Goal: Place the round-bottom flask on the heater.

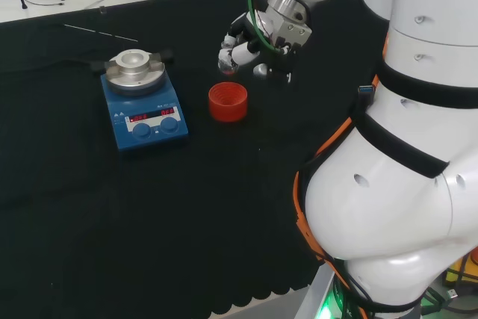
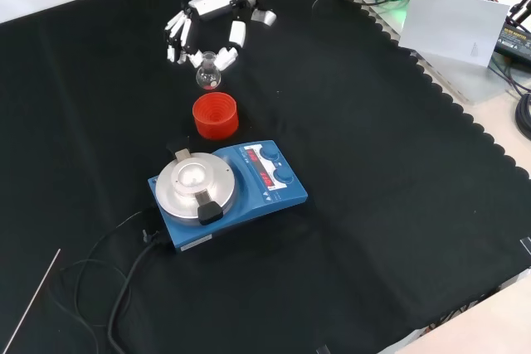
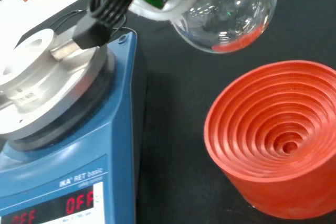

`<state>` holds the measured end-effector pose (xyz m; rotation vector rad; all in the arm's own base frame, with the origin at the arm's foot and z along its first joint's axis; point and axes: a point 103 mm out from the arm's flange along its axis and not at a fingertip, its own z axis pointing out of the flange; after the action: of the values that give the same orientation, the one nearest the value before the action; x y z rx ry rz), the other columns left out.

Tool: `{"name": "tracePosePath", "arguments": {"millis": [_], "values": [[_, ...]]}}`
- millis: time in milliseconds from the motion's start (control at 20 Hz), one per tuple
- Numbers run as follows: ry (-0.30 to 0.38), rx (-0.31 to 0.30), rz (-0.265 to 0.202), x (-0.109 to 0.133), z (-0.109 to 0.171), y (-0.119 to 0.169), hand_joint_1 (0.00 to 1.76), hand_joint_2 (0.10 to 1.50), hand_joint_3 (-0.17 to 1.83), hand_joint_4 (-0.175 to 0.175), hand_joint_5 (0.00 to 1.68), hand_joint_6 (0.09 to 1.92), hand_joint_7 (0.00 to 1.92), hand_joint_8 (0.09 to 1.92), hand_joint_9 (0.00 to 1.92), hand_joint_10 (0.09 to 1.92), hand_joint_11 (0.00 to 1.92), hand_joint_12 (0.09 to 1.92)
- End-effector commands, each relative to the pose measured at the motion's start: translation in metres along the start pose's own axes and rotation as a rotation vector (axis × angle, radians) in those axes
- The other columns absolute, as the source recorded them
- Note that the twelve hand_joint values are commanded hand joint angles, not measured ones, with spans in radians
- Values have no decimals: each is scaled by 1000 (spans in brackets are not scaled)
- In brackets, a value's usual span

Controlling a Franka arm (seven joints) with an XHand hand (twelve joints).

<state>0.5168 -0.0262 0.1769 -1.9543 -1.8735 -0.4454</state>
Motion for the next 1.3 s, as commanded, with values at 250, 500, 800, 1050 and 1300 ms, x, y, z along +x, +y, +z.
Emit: {"name": "tracePosePath", "arguments": {"millis": [250, 500, 800, 1050, 1300], "values": [[-4, -6, -31, 24, -4, 1, 1117, 652, 865, 5, 1086, 1097, 528, 571, 708, 527, 328, 1316], [-1, -3, -66, 49, -6, 13, 1118, 650, 867, 2, 1087, 1097, 528, 571, 708, 527, 330, 1315], [-10, 11, -122, 85, -5, 30, 1123, 643, 878, -10, 1092, 1093, 528, 572, 710, 529, 333, 1314], [-18, 36, -164, 110, 4, 43, 1125, 639, 883, -16, 1095, 1092, 527, 573, 711, 529, 335, 1313], [-52, 62, -196, 126, 15, 54, 1125, 637, 886, -18, 1095, 1092, 523, 571, 711, 529, 336, 1313]]}}
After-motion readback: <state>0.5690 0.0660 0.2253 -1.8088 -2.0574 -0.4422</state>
